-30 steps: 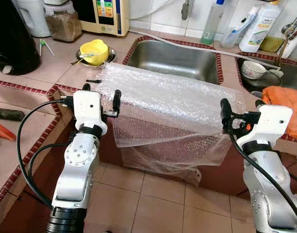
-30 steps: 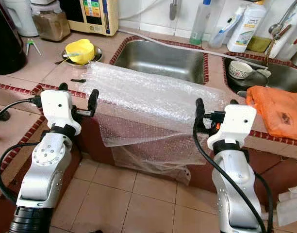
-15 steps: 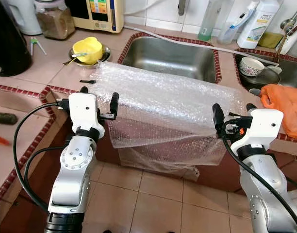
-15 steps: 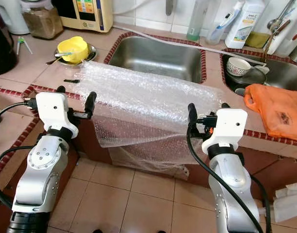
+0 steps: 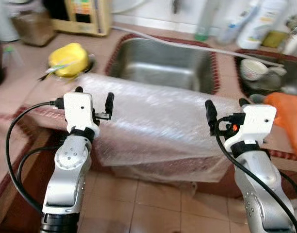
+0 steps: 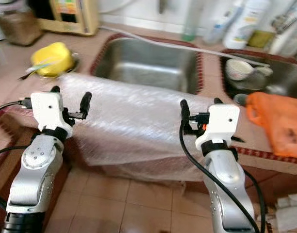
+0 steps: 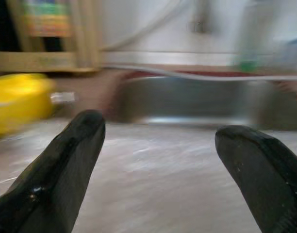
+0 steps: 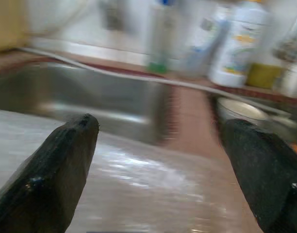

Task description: Kitchen organization

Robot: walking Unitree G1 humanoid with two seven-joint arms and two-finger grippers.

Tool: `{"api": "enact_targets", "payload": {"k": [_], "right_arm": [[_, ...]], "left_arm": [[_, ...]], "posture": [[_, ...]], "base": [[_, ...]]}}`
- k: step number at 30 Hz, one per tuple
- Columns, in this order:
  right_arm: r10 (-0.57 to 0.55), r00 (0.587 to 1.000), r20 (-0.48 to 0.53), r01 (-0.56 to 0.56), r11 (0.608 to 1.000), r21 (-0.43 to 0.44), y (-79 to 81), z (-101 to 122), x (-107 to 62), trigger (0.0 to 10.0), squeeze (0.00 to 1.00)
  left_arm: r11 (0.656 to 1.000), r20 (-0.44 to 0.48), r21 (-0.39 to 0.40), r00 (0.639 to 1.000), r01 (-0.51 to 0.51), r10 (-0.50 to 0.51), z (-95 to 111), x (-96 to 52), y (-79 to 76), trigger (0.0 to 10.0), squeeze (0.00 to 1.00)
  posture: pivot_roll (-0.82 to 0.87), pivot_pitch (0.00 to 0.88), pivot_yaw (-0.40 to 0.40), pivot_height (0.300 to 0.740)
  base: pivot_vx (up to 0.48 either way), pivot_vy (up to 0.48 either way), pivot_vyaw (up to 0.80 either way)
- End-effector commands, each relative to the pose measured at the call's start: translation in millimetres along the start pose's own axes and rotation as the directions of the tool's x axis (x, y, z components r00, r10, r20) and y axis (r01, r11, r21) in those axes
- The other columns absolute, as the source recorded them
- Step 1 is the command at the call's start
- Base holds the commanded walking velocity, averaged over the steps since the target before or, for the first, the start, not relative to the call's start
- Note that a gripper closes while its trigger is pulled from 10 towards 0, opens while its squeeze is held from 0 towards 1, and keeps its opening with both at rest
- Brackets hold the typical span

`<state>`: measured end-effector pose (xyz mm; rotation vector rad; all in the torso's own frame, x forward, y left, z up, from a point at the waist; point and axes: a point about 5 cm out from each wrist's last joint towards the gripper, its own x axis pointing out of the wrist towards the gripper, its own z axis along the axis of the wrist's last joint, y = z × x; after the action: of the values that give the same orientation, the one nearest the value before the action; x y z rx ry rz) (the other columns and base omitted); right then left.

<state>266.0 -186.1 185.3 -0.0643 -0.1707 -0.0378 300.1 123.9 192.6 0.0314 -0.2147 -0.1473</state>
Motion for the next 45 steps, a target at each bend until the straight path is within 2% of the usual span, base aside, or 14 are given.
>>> {"api": "enact_targets", "payload": {"k": [1,8,10,24,39,45], "right_arm": [[0.035,0.998,0.047,-0.035,0.999,0.013,9.9,10.8,3.3,10.0,0.00],[0.031,0.999,0.043,-0.032,0.999,0.013,9.7,9.4,2.8,10.0,0.00],[0.030,0.999,0.042,-0.031,0.999,0.014,9.4,9.0,2.8,10.0,0.00],[0.026,0.999,0.048,-0.027,0.999,0.033,10.9,12.0,7.8,10.0,0.00],[0.020,0.998,0.051,-0.021,1.000,0.019,10.4,13.5,10.0,10.0,0.00],[0.014,0.998,0.054,-0.014,1.000,0.012,9.5,14.1,10.2,10.0,0.00]], "left_arm": [[0.999,0.014,0.024,0.999,-0.031,0.031,4.5,-2.4,13.5,10.0,0.00],[1.000,0.012,-0.005,1.000,-0.028,0.028,4.1,-4.0,9.7,10.0,0.00],[1.000,0.019,0.020,1.000,-0.017,0.017,5.4,-5.0,6.5,10.0,0.00],[0.999,-0.031,0.010,0.999,-0.030,0.031,0.8,-5.7,6.7,10.0,0.00],[1.000,-0.047,0.010,0.999,-0.018,0.018,-0.8,-4.8,6.0,10.0,0.00],[1.000,-0.044,0.012,0.999,-0.015,0.015,-0.3,-3.9,4.8,10.0,0.00]], "posture": [[0.02,0.203,-0.037,0.740],[0.02,0.205,-0.033,0.740],[0.03,0.206,-0.031,0.740],[0.03,0.209,-0.028,0.740],[0.03,0.212,-0.023,0.740],[0.03,0.212,-0.019,0.740]], "base": [[0.424,0.000,0.00],[0.232,0.000,0.00],[0.000,0.000,0.00],[0.000,0.000,0.00],[0.000,0.319,0.00],[0.000,0.000,0.00]]}}
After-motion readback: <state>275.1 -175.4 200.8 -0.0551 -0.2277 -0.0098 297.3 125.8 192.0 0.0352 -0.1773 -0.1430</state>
